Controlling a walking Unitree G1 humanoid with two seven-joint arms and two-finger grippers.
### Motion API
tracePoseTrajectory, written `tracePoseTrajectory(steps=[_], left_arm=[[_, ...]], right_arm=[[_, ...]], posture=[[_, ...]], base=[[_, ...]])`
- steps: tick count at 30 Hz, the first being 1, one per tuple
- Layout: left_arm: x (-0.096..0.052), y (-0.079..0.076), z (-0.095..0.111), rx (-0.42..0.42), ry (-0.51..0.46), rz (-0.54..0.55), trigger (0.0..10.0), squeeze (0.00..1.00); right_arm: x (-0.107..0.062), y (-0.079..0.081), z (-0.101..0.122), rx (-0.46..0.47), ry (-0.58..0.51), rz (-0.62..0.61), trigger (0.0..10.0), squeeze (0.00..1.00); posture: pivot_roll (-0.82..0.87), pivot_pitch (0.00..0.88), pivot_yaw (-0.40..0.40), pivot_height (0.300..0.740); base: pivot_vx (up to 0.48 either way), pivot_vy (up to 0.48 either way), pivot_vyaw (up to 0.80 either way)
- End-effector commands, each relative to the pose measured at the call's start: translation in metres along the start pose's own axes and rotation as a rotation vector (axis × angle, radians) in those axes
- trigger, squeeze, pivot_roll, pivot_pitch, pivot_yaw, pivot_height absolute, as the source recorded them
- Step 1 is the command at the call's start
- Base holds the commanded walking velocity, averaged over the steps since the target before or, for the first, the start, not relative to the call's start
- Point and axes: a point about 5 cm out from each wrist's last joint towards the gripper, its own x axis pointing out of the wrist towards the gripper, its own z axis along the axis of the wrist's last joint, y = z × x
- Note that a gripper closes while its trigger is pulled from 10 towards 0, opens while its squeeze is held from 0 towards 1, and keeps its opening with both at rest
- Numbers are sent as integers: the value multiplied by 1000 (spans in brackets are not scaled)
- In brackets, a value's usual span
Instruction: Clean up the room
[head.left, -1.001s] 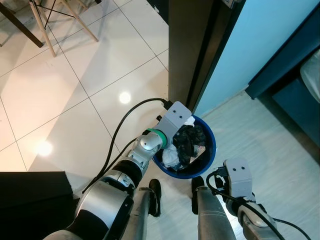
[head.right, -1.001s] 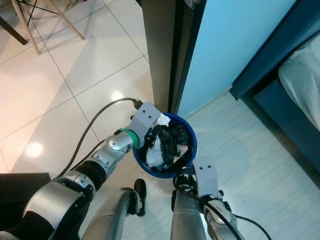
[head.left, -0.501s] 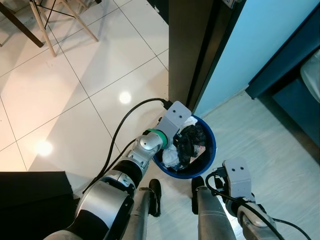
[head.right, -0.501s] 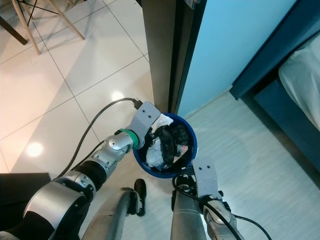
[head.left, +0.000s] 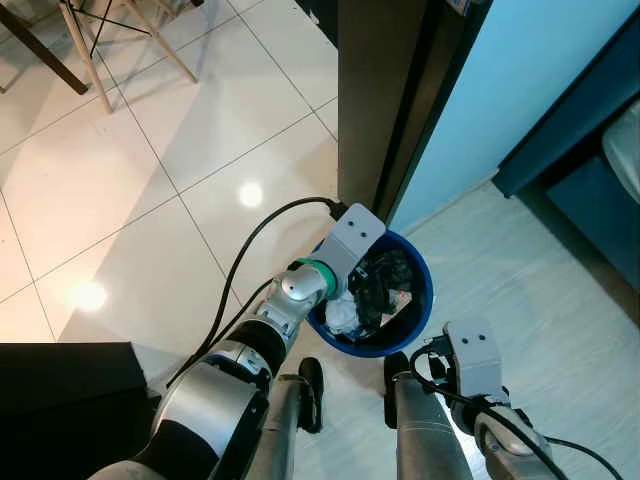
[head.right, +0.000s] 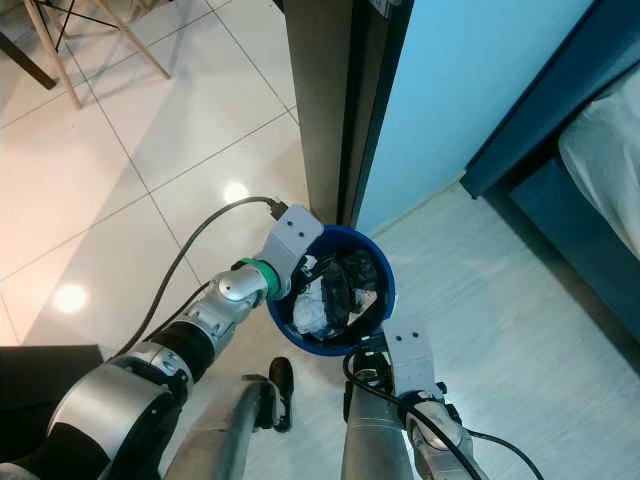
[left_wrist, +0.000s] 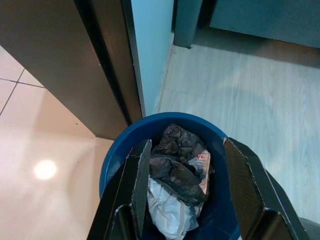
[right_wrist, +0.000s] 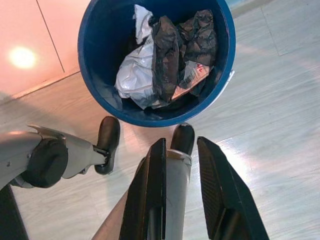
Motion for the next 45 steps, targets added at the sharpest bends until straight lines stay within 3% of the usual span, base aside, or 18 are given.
tracePoseTrajectory(steps=[1,4,5,7,8,9,10,11,12,13,14,15,16,17,18,21,34,45], left_arm=[[2,-19,-8,-28,26,-44,10000,0],[-6,-3,-15,-13,30,36,10000,0],[-14,11,-24,-41,39,110,10000,0],[-14,11,-24,-41,39,110,10000,0],[-25,27,-35,-104,61,219,10000,0],[-25,27,-35,-104,61,219,10000,0],[-37,41,-48,-172,88,319,10000,0],[-59,59,-68,-234,124,474,10000,0],[-80,72,-85,-260,153,598,10000,0],[-80,72,-85,-260,153,598,10000,0],[-102,79,-103,-305,184,699,10000,0],[-102,79,-103,-305,184,699,10000,0],[-119,81,-117,-331,202,762,10000,0],[-119,81,-117,-331,202,762,10000,0],[-132,79,-128,-351,214,801,10000,0],[-147,74,-142,-384,229,862,10000,0],[-140,63,-139,-348,234,863,10000,0],[-109,51,-121,-234,236,675,10000,0]], right_arm=[[-3,3,-15,12,55,7,10000,0],[6,5,-13,40,44,4,10000,0],[13,7,-14,55,32,3,10000,0],[13,7,-14,55,32,3,10000,0],[20,9,-13,55,15,5,10000,0],[20,9,-13,55,15,5,10000,0],[24,11,-13,45,3,10,10000,0],[30,14,-10,41,-24,20,10000,0],[34,16,-6,35,-53,31,10000,0],[34,16,-6,35,-53,31,10000,0],[39,19,-1,19,-77,46,10000,0],[39,19,-1,19,-77,46,10000,0],[44,21,4,7,-100,57,10000,0],[44,21,4,7,-100,57,10000,0],[49,23,11,-13,-119,64,10000,0],[56,23,20,-42,-148,66,10000,0],[67,19,29,-76,-203,44,10000,0],[70,15,18,3,-207,-22,10000,0]], posture=[[-113,436,192,740],[-81,370,177,740],[-56,317,165,740],[-56,317,165,740],[-35,280,147,740],[-35,280,147,740],[-22,258,136,740],[14,182,88,740],[16,176,81,740],[16,176,81,740],[28,141,51,740],[28,141,51,740],[35,115,32,740],[35,115,32,740],[35,104,18,740],[38,87,-4,740],[35,50,-13,740],[28,45,37,740]], base=[[0,0,0],[0,0,0],[0,0,0],[0,0,0],[0,0,0],[0,0,0],[0,0,0],[0,0,0],[0,0,0],[0,0,0],[0,0,0],[0,0,0],[0,0,0],[0,0,0],[0,0,0],[0,0,0],[0,0,0],[0,-44,0]])
